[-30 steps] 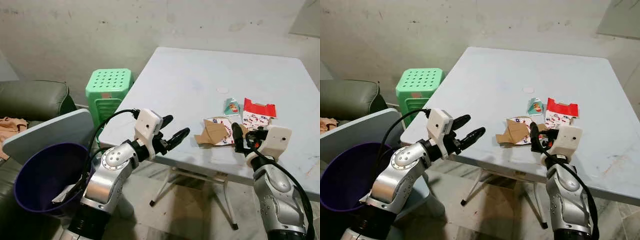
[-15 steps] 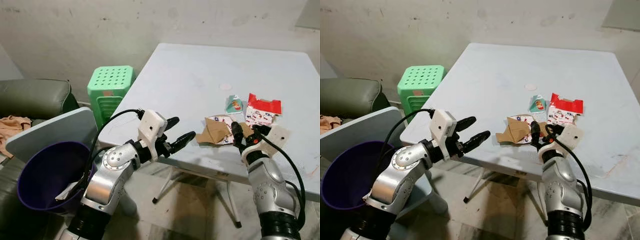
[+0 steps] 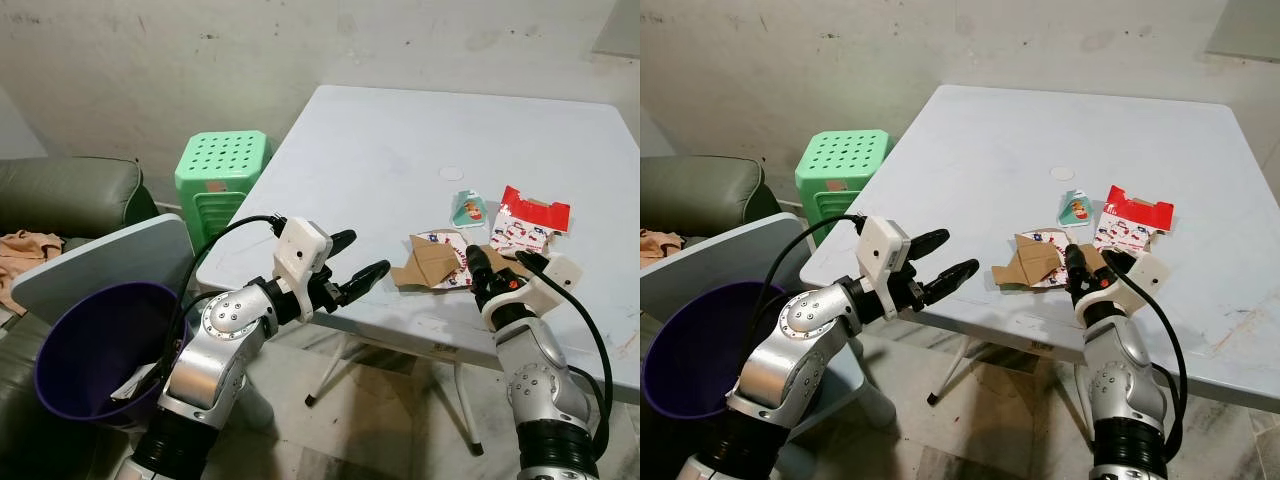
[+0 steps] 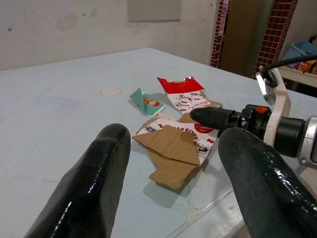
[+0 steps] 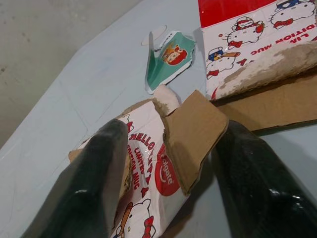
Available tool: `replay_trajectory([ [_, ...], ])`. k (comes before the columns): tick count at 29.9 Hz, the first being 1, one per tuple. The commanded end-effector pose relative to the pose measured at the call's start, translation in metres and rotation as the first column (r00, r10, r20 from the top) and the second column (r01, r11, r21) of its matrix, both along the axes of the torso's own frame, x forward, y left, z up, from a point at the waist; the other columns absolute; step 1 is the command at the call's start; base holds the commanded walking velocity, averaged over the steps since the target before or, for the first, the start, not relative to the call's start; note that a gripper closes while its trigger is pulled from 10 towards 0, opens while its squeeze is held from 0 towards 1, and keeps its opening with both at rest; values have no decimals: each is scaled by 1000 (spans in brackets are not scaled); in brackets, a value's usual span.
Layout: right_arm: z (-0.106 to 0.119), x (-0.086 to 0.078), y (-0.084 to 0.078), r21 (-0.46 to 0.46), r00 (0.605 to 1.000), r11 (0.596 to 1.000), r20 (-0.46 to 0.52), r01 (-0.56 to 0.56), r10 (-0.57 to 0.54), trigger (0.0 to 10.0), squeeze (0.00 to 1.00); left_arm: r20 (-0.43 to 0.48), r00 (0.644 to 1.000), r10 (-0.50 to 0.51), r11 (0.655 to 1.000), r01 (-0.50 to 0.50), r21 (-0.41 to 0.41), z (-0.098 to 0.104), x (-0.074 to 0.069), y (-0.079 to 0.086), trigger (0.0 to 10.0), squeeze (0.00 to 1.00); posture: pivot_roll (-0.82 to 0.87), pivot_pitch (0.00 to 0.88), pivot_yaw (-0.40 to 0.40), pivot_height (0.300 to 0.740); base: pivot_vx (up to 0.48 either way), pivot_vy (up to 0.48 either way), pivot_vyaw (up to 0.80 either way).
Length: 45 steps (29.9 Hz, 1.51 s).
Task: Picking trash to rubbish bin
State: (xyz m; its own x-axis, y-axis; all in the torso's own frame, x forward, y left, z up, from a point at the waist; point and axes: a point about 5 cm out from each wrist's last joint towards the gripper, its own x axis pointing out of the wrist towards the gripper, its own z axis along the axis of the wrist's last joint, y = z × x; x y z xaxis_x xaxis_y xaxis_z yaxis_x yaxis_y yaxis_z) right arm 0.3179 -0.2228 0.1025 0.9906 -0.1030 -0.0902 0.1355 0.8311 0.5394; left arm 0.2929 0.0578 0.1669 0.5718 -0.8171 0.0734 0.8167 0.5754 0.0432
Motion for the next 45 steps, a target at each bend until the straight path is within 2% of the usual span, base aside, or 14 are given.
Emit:
replay_trajectory([
  [1, 0, 1, -2, 15, 1000, 1000, 4, -1, 1, 0, 0, 24, 1000, 3, 1000, -3, -3, 6, 2, 2, 10000, 0, 33, 98, 52, 740, 0, 0, 0],
  [17, -3, -5, -8, 72, 1000, 997, 7, -6, 5, 0, 0, 36, 999, 21, 1000, -21, 4, 6, 4, 4, 10000, 0, 33, 87, 43, 740, 0, 0, 0],
  [35, -4, -4, -4, 64, 1000, 998, 9, -23, 23, 0, 0, 40, 999, 27, 1000, -27, 7, 5, 4, 6, 10000, 0, 41, 82, 38, 740, 0, 0, 0],
  [40, 0, -4, -2, 50, 998, 998, 46, -39, 37, 0, 0, 42, 999, 33, 999, -33, 7, 5, 5, 6, 10000, 0, 38, 74, 37, 740, 0, 0, 0],
  [45, 9, -7, -1, 34, 989, 997, 137, -66, 61, 0, 0, 39, 998, 40, 999, -40, 1, 5, 7, 7, 10000, 0, 35, 69, 38, 740, 0, 0, 0],
])
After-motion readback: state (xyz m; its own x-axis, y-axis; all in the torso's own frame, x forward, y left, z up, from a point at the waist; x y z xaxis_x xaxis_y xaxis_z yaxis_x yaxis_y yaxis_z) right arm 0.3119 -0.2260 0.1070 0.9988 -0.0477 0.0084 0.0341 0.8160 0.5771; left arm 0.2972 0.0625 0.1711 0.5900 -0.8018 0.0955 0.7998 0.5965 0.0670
